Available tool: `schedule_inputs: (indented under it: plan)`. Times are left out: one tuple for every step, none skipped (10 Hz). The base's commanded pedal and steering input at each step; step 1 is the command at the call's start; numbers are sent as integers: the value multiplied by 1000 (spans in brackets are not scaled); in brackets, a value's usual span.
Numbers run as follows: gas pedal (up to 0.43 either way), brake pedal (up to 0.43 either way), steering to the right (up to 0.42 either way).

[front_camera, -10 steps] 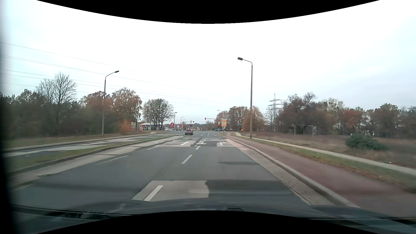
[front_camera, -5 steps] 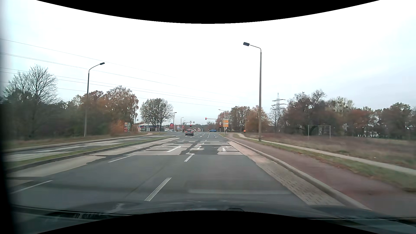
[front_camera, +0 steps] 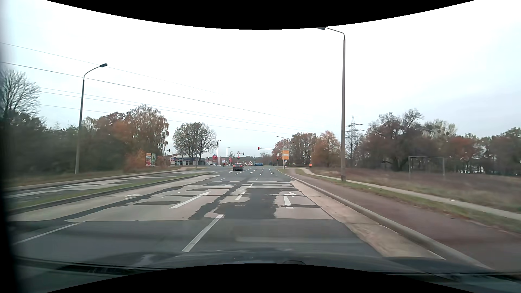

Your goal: Follow the waypoints while adhering to traffic rules and regulations

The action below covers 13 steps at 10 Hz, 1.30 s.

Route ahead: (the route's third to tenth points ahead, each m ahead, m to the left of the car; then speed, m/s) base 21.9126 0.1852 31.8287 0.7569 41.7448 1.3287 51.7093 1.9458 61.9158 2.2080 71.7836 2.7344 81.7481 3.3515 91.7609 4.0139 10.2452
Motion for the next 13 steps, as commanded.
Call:
schedule_inputs:
  plan:
    - [110,0,-3]
    - [110,0,-2]
    - [110,0,0]
    - [110,0,1]
    - [110,0,2]
    - [110,0,3]
    - [110,0,3]
    - [110,0,3]
    - [110,0,3]
    - [110,0,3]
    - [110,0,1]
    - [110,0,1]
    - [110,0,0]
